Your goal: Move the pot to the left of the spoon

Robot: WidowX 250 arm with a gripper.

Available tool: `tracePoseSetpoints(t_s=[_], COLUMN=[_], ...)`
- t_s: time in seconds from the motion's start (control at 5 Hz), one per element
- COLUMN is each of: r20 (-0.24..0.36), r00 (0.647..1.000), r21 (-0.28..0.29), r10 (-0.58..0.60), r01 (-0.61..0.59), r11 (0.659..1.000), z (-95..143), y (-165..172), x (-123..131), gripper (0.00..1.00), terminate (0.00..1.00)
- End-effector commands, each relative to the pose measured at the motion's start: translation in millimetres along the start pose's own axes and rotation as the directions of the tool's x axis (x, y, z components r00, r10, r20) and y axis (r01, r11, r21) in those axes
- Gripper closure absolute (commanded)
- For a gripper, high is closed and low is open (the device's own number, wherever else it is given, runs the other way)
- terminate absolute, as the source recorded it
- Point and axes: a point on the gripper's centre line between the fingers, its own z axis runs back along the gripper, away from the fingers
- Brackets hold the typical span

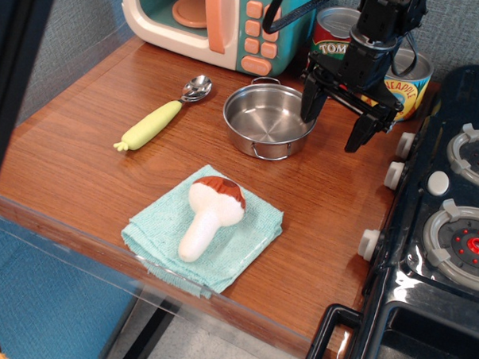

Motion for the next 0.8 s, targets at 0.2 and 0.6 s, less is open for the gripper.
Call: tracePoseSetpoints(t_s=[0.2, 0.6], r20=[0.04, -0.038], r00=[0.998, 0.997], r21=[0.066, 0.125], r10=[0.039, 0.07], r01=[-0.041, -0.065], r11=[0.997, 0.99], z=[14, -20], y=[27, 44], x=[-3, -4], gripper=[0.0, 0.0], terminate=[0.0, 0.0])
